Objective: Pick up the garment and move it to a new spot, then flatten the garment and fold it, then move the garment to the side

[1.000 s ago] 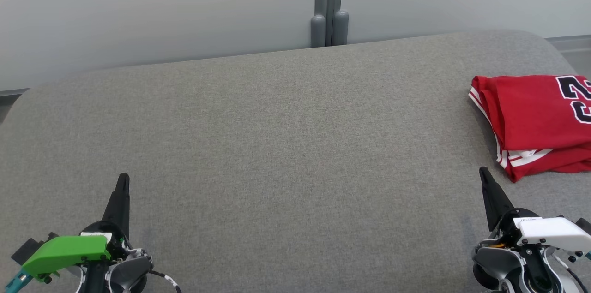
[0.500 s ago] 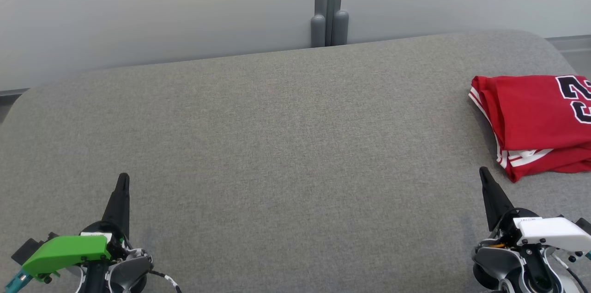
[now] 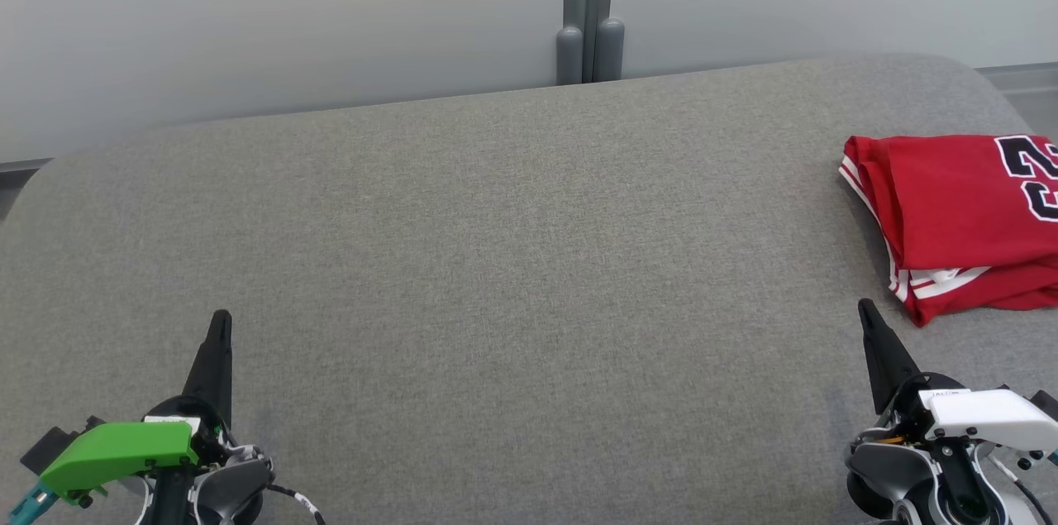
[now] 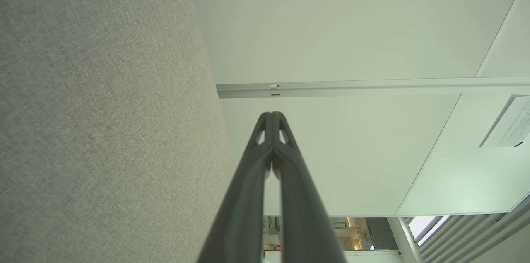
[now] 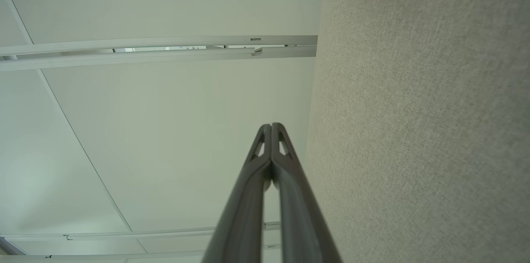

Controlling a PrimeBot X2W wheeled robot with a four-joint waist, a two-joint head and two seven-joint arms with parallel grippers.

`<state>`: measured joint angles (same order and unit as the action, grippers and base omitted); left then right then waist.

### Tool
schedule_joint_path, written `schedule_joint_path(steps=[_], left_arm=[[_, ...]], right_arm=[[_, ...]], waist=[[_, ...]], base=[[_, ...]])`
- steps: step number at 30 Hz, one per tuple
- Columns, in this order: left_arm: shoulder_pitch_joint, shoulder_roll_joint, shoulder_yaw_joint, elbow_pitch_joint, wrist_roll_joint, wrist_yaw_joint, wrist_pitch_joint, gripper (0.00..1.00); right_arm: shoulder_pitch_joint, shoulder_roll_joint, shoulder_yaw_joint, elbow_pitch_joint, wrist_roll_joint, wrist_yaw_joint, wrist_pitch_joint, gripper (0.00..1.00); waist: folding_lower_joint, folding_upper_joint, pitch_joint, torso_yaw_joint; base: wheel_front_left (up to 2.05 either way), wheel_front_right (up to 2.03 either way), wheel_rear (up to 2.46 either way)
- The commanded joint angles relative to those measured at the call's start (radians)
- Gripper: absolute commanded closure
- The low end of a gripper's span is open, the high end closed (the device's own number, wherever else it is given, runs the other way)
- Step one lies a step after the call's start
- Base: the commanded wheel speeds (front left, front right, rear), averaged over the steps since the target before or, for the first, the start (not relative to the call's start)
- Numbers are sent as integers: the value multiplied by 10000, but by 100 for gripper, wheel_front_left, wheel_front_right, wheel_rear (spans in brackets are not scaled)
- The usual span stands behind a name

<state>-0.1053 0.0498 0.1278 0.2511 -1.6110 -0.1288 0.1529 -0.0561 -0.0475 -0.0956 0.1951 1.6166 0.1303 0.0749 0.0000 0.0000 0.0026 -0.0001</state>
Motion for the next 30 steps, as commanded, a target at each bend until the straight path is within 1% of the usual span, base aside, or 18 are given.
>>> schedule_joint_path(steps=[1, 30], left_arm=[[-122, 6, 26, -40, 0, -55, 17, 100], [-122, 6, 24, -40, -1, -56, 15, 100]], right_arm=[[-76, -52, -28, 20, 51, 7, 31, 100], [-75, -51, -27, 20, 51, 7, 30, 100]], waist=[[0, 0, 0, 0], [0, 0, 0, 0]], base=[[0, 0, 0], [0, 0, 0]])
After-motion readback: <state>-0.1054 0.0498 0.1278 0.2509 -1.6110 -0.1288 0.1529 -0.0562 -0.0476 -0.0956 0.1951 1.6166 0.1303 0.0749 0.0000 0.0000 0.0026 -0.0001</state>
